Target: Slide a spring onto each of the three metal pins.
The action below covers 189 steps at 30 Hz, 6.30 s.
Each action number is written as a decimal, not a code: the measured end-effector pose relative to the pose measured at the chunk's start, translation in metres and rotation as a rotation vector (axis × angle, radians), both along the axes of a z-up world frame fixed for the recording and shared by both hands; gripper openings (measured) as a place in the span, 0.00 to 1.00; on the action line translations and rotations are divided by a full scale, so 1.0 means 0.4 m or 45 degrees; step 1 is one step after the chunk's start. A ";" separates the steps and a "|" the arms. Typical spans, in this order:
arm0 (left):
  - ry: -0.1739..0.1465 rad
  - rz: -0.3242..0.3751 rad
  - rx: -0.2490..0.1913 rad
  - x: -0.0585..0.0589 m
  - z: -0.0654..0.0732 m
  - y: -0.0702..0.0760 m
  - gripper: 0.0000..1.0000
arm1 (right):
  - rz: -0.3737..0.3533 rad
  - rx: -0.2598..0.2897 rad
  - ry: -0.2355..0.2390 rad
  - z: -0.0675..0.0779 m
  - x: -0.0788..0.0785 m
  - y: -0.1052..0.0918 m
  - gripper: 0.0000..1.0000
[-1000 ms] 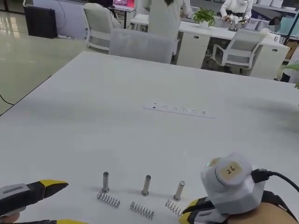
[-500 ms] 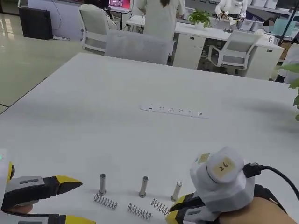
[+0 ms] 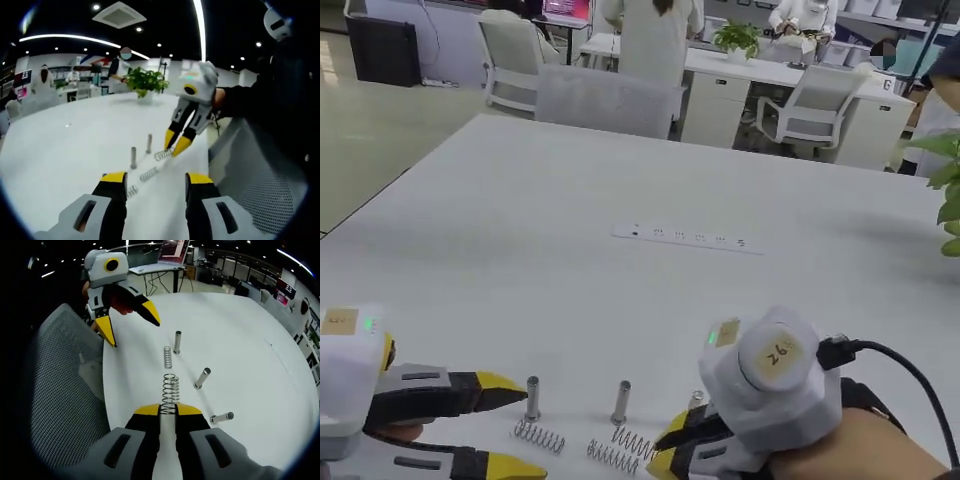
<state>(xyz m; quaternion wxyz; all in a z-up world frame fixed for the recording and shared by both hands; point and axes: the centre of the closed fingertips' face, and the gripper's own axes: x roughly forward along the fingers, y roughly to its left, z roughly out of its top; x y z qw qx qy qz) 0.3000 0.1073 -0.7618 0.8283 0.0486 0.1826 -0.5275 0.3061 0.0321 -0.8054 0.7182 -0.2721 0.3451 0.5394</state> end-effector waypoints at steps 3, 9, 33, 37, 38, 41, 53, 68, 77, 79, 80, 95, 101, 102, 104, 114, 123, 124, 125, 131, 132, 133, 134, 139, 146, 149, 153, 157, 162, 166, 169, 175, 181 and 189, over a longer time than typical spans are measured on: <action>-0.006 -0.025 0.010 0.005 0.001 -0.012 0.38 | 0.037 -0.003 -0.017 0.008 -0.003 0.011 0.07; -0.015 -0.079 0.028 0.007 0.001 -0.040 0.34 | 0.091 0.004 -0.033 0.026 -0.009 0.031 0.07; -0.044 -0.177 0.038 -0.019 -0.012 -0.094 0.16 | 0.345 0.074 -0.081 0.058 -0.059 0.085 0.07; -0.050 -0.192 0.040 -0.023 -0.014 -0.095 0.12 | 0.376 0.071 -0.101 0.059 -0.062 0.087 0.07; -0.051 -0.195 0.040 -0.024 -0.015 -0.095 0.11 | 0.381 0.070 -0.103 0.058 -0.063 0.087 0.07; -0.053 -0.204 0.034 -0.027 -0.014 -0.097 0.08 | 0.403 0.071 -0.110 0.059 -0.067 0.088 0.07; -0.052 -0.252 0.038 -0.043 -0.020 -0.102 0.03 | 0.460 0.058 -0.156 0.054 -0.067 0.085 0.08; -0.053 -0.256 0.004 -0.045 -0.004 -0.105 0.02 | 0.384 0.089 -0.096 0.048 -0.063 0.081 0.13; -0.047 -0.268 -0.052 -0.054 0.019 -0.117 0.02 | 0.382 0.100 -0.082 0.041 -0.068 0.081 0.08; -0.047 -0.265 -0.048 -0.053 0.017 -0.116 0.03 | 0.381 0.103 -0.084 0.044 -0.067 0.081 0.08; -0.046 -0.264 -0.047 -0.053 0.015 -0.115 0.03 | 0.376 0.112 -0.079 0.049 -0.067 0.082 0.08; -0.052 -0.283 -0.003 -0.062 -0.001 -0.116 0.03 | 0.351 0.215 -0.016 0.106 -0.086 0.099 0.08; -0.047 -0.285 0.002 -0.063 -0.004 -0.116 0.03 | 0.351 0.232 -0.008 0.117 -0.093 0.109 0.08; -0.046 -0.284 0.004 -0.063 -0.006 -0.116 0.03 | 0.356 0.230 -0.012 0.118 -0.094 0.111 0.08; -0.045 -0.284 0.005 -0.063 -0.008 -0.116 0.03 | 0.360 0.246 -0.007 0.125 -0.098 0.116 0.08; -0.048 -0.272 0.013 -0.055 -0.017 -0.108 0.04 | 0.364 0.233 -0.019 0.127 -0.094 0.129 0.08; -0.034 -0.246 0.010 -0.048 -0.021 -0.098 0.07 | 0.337 0.205 -0.027 0.119 -0.075 0.112 0.08; -0.032 -0.241 0.010 -0.048 -0.021 -0.097 0.08 | 0.334 0.200 -0.028 0.118 -0.073 0.109 0.08; -0.030 -0.237 0.010 -0.047 -0.021 -0.095 0.08 | 0.329 0.192 -0.031 0.115 -0.070 0.106 0.08; -0.017 -0.190 0.012 -0.037 -0.022 -0.078 0.17 | 0.307 0.167 -0.030 0.107 -0.059 0.088 0.08; -0.012 -0.179 0.009 -0.036 -0.022 -0.074 0.18 | 0.305 0.166 -0.030 0.106 -0.058 0.087 0.08; -0.009 -0.172 0.009 -0.035 -0.022 -0.071 0.20 | 0.302 0.162 -0.031 0.105 -0.056 0.085 0.08; -0.009 -0.167 0.009 -0.034 -0.022 -0.069 0.21 | 0.298 0.158 -0.031 0.104 -0.054 0.083 0.08; -0.001 -0.110 0.007 -0.023 -0.024 -0.043 0.30 | 0.285 0.137 -0.034 0.095 -0.046 0.068 0.08; 0.014 -0.038 0.001 -0.013 -0.026 -0.015 0.40 | 0.264 0.120 -0.029 0.091 -0.038 0.047 0.08; 0.015 -0.019 0.003 -0.014 -0.027 -0.003 0.41 | 0.252 0.113 -0.025 0.091 -0.032 0.036 0.08; 0.012 0.017 -0.005 -0.011 -0.025 0.013 0.44 | 0.231 0.105 -0.019 0.091 -0.024 0.023 0.08; 0.015 0.059 -0.015 -0.007 -0.027 0.031 0.47 | 0.214 0.094 -0.015 0.090 -0.018 0.010 0.08; 0.017 0.101 -0.028 -0.009 -0.028 0.050 0.49 | 0.197 0.078 -0.007 0.089 -0.012 -0.007 0.08; 0.021 0.130 -0.026 -0.011 -0.036 0.062 0.51 | 0.183 0.066 -0.004 0.089 -0.006 -0.020 0.08; 0.020 0.145 -0.006 -0.016 -0.043 0.069 0.52 | 0.177 0.050 -0.001 0.086 -0.002 -0.031 0.08; 0.017 0.163 -0.005 -0.023 -0.045 0.072 0.53 | 0.154 0.025 -0.005 0.083 0.013 -0.058 0.08; 0.030 0.167 -0.007 -0.029 -0.054 0.063 0.53 | 0.132 -0.010 -0.005 0.080 0.030 -0.079 0.08; 0.034 0.163 -0.011 -0.034 -0.057 0.052 0.53 | 0.098 -0.086 -0.028 0.077 0.069 -0.116 0.08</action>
